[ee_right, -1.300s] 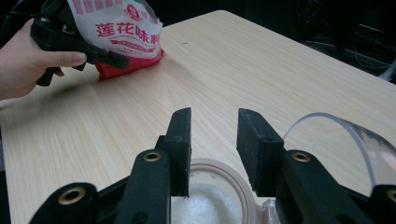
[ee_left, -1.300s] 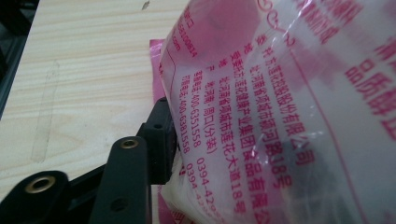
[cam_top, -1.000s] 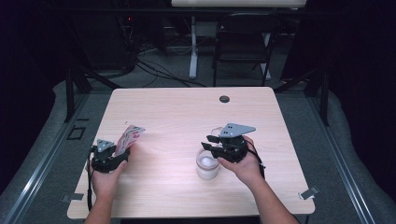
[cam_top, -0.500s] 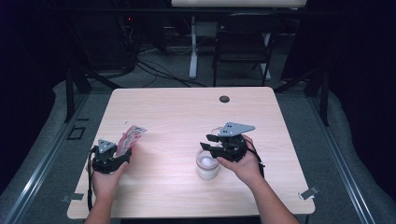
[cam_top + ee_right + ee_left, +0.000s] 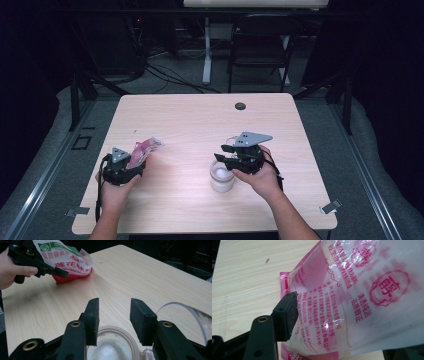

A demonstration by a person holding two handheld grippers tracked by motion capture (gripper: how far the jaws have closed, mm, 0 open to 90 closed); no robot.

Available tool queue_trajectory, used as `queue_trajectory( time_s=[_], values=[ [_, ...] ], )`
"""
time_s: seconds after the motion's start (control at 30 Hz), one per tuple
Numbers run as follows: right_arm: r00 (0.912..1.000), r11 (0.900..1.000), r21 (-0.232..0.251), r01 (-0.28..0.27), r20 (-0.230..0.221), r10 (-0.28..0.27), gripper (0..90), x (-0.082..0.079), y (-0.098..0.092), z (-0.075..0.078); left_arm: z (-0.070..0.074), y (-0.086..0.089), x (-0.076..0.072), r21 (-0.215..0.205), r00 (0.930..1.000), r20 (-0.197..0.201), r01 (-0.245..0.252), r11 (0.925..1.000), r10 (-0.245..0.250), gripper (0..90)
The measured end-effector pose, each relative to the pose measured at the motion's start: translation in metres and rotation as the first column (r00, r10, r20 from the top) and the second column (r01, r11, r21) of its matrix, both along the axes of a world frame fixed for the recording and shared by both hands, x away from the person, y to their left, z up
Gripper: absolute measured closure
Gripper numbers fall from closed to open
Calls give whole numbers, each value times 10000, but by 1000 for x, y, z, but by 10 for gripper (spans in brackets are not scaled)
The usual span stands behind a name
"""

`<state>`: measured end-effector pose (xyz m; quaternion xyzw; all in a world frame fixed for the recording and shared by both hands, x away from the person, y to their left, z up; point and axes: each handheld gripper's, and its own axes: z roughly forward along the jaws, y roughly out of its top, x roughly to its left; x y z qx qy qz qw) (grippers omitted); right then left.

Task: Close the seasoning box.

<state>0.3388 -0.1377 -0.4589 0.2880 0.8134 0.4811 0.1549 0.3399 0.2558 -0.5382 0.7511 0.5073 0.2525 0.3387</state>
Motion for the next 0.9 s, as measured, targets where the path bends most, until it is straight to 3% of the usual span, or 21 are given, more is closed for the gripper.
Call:
queue_trajectory(
  time_s=[0.17,0.3,0.57,0.73,0.9],
  values=[
    [10000,10000,9,36,29,-37,588,-1,-2,1,9,-8,-3,429,9997,228,-140,9990,130,375],
    [9999,9999,61,114,66,-115,584,-1,-5,3,21,-14,-4,523,9991,406,-135,9985,114,382],
    [9996,9994,217,256,93,-258,583,-1,-11,7,37,-25,-11,420,9974,230,680,9968,-690,380],
    [9993,9989,323,352,114,-355,581,-2,-14,9,47,-38,-16,-41,9916,252,1273,9919,-1271,371],
    [9992,9988,307,372,165,-378,581,-3,-15,11,53,-54,-20,-19,9852,430,1664,9861,-1661,370]
  ],
)
